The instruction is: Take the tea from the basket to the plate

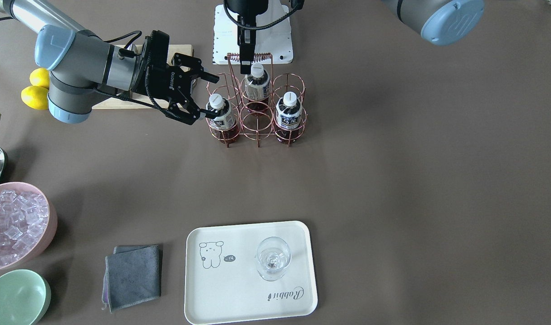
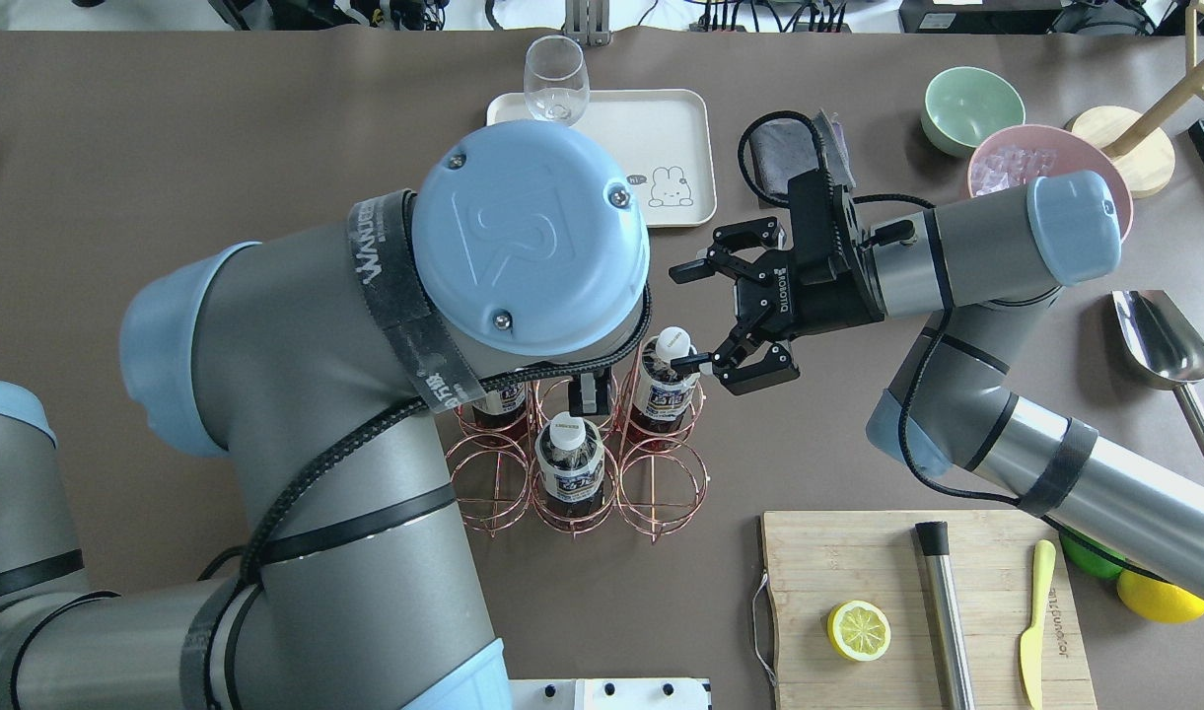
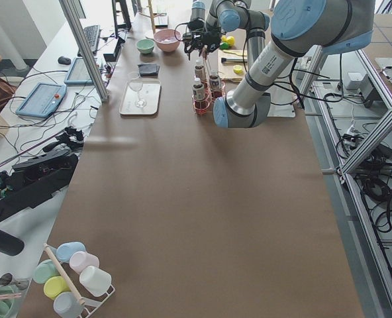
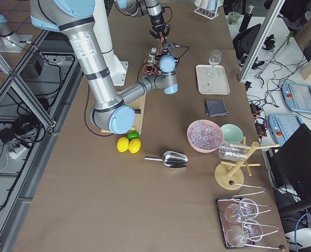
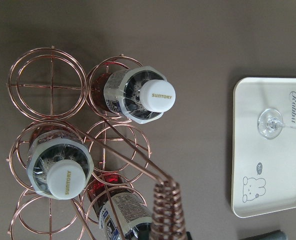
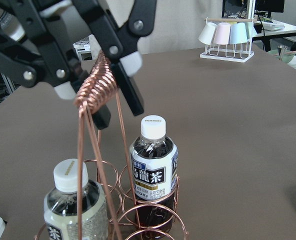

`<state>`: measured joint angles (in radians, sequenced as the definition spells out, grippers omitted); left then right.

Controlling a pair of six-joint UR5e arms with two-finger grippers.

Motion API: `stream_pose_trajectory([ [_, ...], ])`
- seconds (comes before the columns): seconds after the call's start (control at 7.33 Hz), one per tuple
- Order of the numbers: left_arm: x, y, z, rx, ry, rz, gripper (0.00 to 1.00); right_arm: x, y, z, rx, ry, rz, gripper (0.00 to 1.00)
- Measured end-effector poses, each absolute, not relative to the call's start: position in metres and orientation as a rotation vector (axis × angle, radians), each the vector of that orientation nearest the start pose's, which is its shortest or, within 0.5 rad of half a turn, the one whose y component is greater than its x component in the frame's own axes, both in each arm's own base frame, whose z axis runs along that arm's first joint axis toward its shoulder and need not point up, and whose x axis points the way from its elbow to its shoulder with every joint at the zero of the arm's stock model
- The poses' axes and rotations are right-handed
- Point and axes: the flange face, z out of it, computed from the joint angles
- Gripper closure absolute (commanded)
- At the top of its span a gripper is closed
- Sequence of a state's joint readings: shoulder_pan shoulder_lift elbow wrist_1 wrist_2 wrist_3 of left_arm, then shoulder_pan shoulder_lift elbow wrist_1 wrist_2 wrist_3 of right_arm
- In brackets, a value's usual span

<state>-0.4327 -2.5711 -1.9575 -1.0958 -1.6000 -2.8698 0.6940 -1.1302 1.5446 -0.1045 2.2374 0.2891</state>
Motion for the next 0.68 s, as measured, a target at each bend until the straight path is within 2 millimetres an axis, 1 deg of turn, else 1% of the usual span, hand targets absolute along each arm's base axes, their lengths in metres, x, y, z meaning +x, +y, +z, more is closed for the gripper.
stream_pose_trajectory([
  [0.27,0.462,-0.357,-0.011,-0.458,0.917,-1.585,1.0,-0.41,-0.42,0.278,1.298,-1.448,-1.018,0.06],
  [0.41,0.463,-0.357,-0.011,-0.458,0.917,-1.584,1.0,-0.412,-0.415,0.282,1.293,-1.453,-1.019,0.1],
  [0.55,0.463,-0.357,-0.011,-0.459,0.917,-1.584,1.0,-0.415,-0.412,0.285,1.29,-1.456,-1.018,0.18],
  [0.68,0.463,-0.357,-0.012,-0.459,0.917,-1.583,1.0,-0.416,-0.41,0.285,1.289,-1.458,-1.019,0.35],
])
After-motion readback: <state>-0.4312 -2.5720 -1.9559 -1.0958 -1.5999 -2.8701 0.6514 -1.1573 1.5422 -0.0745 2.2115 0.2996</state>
